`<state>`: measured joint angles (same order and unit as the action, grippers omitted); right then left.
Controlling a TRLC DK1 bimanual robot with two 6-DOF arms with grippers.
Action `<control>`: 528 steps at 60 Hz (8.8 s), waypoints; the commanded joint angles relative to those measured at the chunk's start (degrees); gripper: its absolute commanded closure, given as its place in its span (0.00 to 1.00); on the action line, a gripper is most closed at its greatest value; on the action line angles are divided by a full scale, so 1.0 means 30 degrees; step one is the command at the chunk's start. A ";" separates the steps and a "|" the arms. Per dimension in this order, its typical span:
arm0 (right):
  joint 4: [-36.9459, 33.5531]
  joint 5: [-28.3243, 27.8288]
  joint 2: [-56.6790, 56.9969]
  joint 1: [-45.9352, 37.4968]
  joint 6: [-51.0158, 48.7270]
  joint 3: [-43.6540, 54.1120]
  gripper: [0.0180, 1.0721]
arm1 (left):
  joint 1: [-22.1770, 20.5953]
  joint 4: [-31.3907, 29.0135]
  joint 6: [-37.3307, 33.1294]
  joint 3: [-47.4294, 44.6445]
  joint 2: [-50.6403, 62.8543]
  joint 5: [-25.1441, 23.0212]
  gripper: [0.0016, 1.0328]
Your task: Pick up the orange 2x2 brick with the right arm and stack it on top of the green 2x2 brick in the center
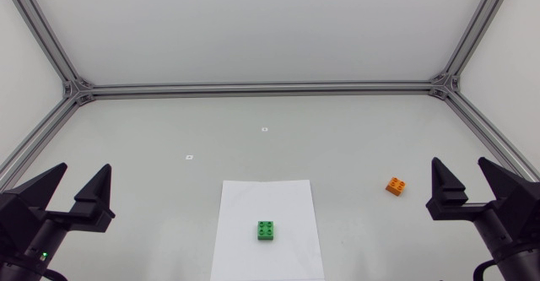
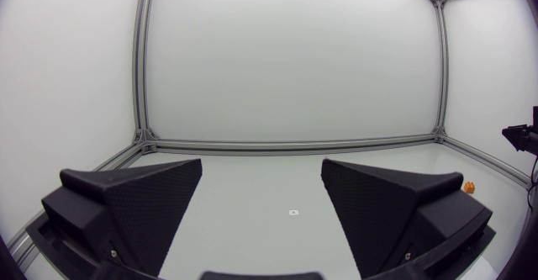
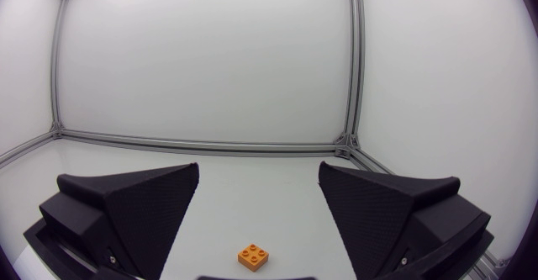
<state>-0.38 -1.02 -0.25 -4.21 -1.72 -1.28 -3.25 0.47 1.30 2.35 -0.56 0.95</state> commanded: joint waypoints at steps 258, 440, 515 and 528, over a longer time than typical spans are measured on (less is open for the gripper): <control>-1.2851 -0.0950 -3.4252 -0.0824 -1.7504 -1.9144 0.30 | -0.0149 -0.0215 -0.0111 -0.0783 -0.0049 -0.0053 0.04; -1.6572 -0.0804 -2.9272 0.3336 -1.7035 -1.8968 0.87 | -0.0149 -0.0215 -0.0111 -0.0783 -0.0049 -0.0053 0.04; -1.5839 -0.0394 -3.2494 1.8776 -1.0590 -2.2044 0.92 | -0.0149 -0.0215 -0.0111 -0.0783 -0.0049 -0.0053 0.04; -1.5458 -0.0071 -3.3754 1.8688 -1.0473 -2.2982 0.92 | -0.0149 -0.0215 -0.0111 -0.0783 -0.0049 -0.0053 0.04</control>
<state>-47.29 -1.61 -99.29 51.70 -34.24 -68.71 -3.25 0.47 1.30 2.35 -0.56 0.95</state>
